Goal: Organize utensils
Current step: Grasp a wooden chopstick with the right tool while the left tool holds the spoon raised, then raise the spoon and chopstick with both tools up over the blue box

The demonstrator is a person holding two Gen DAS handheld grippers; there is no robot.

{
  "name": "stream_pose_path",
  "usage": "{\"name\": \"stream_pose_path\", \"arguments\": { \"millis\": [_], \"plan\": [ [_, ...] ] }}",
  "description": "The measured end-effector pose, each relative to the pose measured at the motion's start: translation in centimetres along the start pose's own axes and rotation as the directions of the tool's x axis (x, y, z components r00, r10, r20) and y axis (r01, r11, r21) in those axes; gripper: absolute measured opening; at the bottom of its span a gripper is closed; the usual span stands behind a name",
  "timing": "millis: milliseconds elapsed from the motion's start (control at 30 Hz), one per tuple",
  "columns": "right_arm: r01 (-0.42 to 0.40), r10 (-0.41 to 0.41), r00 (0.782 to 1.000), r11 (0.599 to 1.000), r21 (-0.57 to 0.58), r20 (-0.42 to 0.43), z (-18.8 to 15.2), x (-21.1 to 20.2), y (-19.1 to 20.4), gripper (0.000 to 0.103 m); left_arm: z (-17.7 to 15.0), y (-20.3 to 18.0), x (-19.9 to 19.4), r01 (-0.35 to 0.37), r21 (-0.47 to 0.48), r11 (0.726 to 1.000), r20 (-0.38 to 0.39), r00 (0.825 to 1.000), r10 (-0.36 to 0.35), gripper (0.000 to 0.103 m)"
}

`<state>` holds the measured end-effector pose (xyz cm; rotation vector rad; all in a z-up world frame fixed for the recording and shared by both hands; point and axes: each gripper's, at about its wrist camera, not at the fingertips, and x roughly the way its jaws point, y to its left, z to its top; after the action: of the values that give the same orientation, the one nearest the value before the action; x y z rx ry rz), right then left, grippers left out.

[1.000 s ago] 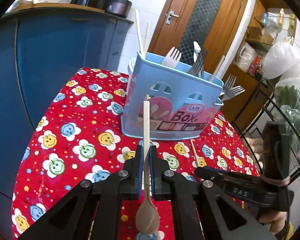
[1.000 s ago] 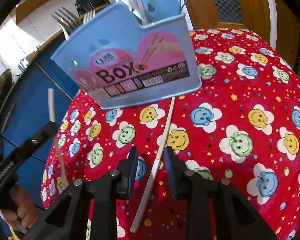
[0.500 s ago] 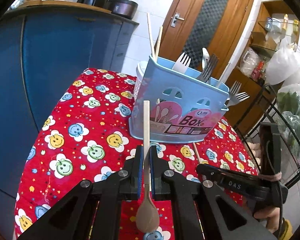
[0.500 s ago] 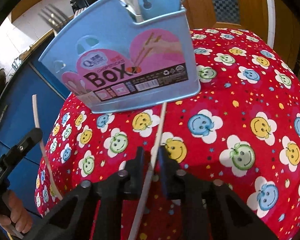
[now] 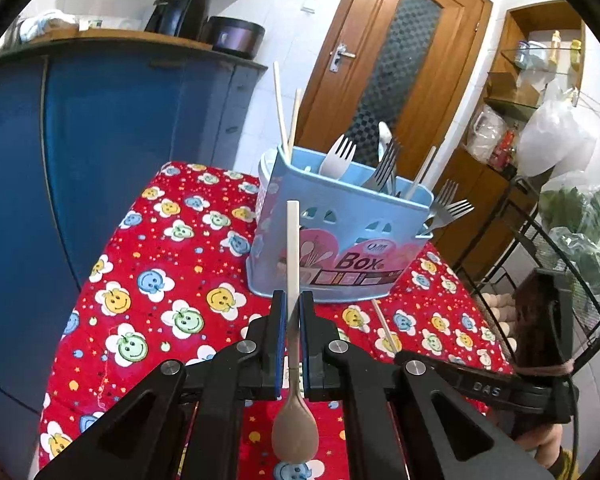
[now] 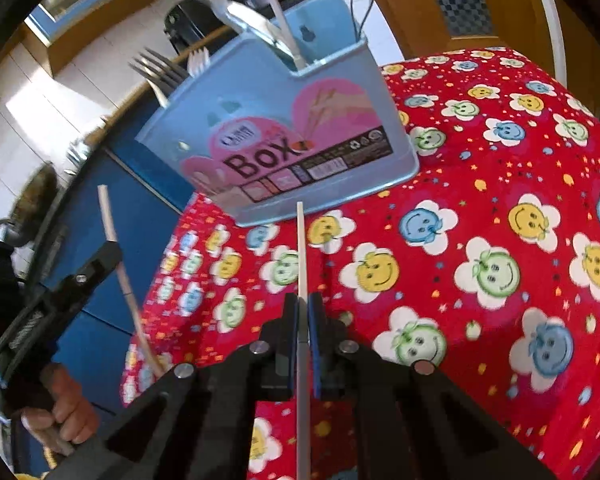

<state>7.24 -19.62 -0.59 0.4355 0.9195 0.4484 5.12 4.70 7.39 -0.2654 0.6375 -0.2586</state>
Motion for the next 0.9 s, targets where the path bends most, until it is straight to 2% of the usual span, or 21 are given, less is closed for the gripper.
{"name": "stream_pose_path", "arguments": {
  "millis": [300,633,900],
  "plan": [
    [-0.079,0.082,0.989,0.996,-0.029,0.126,-0.7,-3.8,0.8,0.007,0.5,-0.6,-0.9,0.0,0.011,1.0,0.022,1.0,-0.001,0.006],
    [-0.068,0.095,0.952,0.992,-0.102,0.292,-0.5,-7.3,2.6,0.007,1.8,-1.3,-1.5,-0.008,0.031,0.999,0.052,0.999,0.006,0.006],
    [-0.065,0.108,0.93,0.989,-0.131,0.351,0.6,-8.7,2.5,0.007,4.4,-2.3,-1.5,-0.026,0.062,0.998,0.117,0.993,0.019,0.006]
  ]
}}
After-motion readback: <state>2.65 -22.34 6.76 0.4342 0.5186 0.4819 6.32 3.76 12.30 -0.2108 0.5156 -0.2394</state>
